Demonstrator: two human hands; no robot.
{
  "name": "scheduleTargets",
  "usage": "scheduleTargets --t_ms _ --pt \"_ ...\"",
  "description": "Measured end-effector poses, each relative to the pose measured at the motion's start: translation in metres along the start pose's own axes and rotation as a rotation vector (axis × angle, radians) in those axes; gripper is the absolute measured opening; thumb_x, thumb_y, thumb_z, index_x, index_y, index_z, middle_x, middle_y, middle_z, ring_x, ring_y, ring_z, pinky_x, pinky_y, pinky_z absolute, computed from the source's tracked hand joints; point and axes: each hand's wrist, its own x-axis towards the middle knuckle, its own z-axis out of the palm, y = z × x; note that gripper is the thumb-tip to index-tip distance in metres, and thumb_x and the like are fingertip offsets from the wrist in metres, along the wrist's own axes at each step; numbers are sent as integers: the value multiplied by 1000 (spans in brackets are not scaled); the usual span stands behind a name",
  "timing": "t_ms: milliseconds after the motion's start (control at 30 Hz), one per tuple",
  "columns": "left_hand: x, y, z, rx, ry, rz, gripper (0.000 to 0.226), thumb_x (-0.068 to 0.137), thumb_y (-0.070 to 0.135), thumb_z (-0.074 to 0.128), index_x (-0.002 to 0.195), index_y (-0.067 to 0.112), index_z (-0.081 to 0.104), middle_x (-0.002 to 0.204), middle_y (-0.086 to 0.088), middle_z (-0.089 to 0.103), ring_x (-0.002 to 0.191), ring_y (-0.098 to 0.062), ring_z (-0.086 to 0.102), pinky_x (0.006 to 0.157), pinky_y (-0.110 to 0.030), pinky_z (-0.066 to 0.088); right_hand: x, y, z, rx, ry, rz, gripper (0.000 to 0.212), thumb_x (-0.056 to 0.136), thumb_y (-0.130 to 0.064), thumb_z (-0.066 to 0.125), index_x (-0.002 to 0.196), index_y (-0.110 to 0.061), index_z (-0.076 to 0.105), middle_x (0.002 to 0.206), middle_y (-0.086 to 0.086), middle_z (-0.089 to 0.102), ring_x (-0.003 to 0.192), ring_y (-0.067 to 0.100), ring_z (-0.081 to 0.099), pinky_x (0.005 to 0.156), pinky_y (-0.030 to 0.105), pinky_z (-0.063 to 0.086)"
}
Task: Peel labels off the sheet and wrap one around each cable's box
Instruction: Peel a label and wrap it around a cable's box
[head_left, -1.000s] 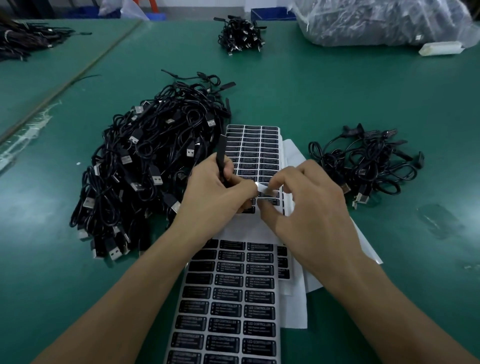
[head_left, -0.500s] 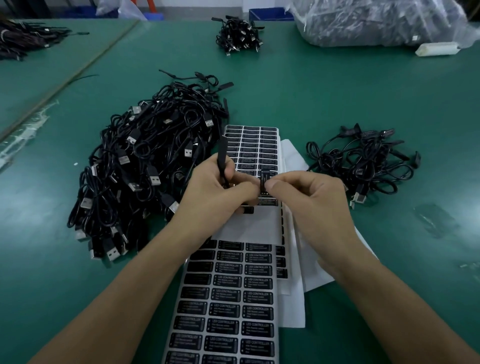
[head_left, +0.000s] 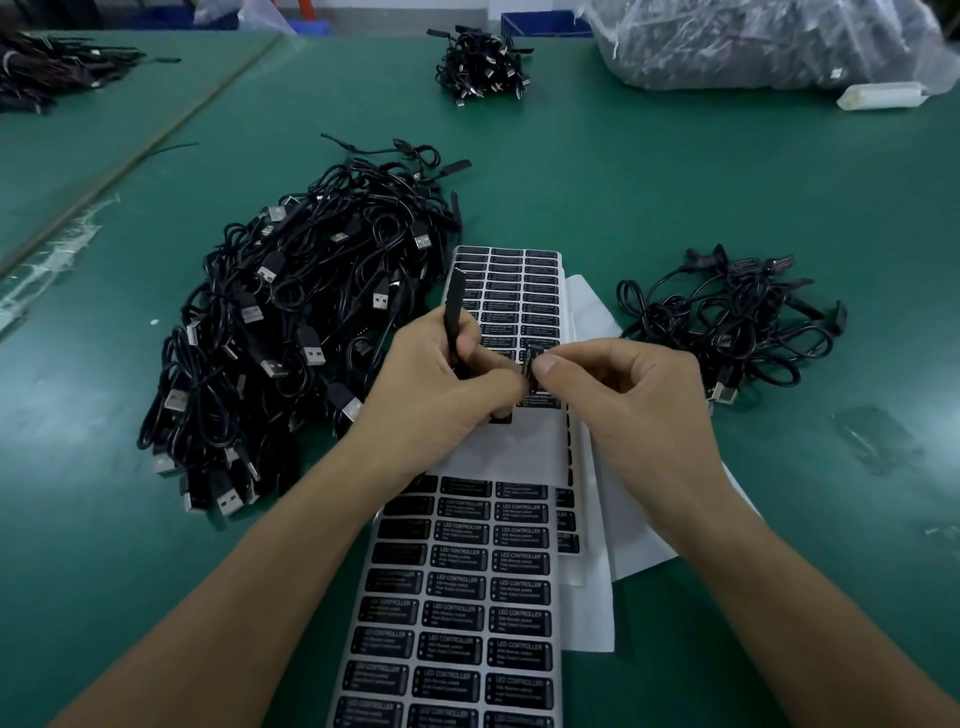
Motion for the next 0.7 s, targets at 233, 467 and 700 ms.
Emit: scheduleTargets --t_ms 233,467,700 --pt "-2 -1 0 41 1 -8 41 84 -7 68 78 19 35 67 -12 63 56 -12 62 52 -20 48 2 1 -1 2 -53 14 14 86 -18 73 72 -21 75 64 0 67 59 5 53 58 17 48" --pt "-2 0 4 45 96 -54 21 88 33 37 80 29 56 86 -8 76 62 -23 69 49 -30 51 4 -3 -3 241 19 76 18 90 -15 71 73 -20 74 54 -17 56 47 -1 47 48 9 38" --pt "-3 -6 3 272 30 57 26 103 18 50 86 21 69 69 3 67 60 -13 67 50 -24 51 2 -5 0 420 -106 146 15 66 -36 75 76 -26 78 77 -4 66 73 8 56 58 19 45"
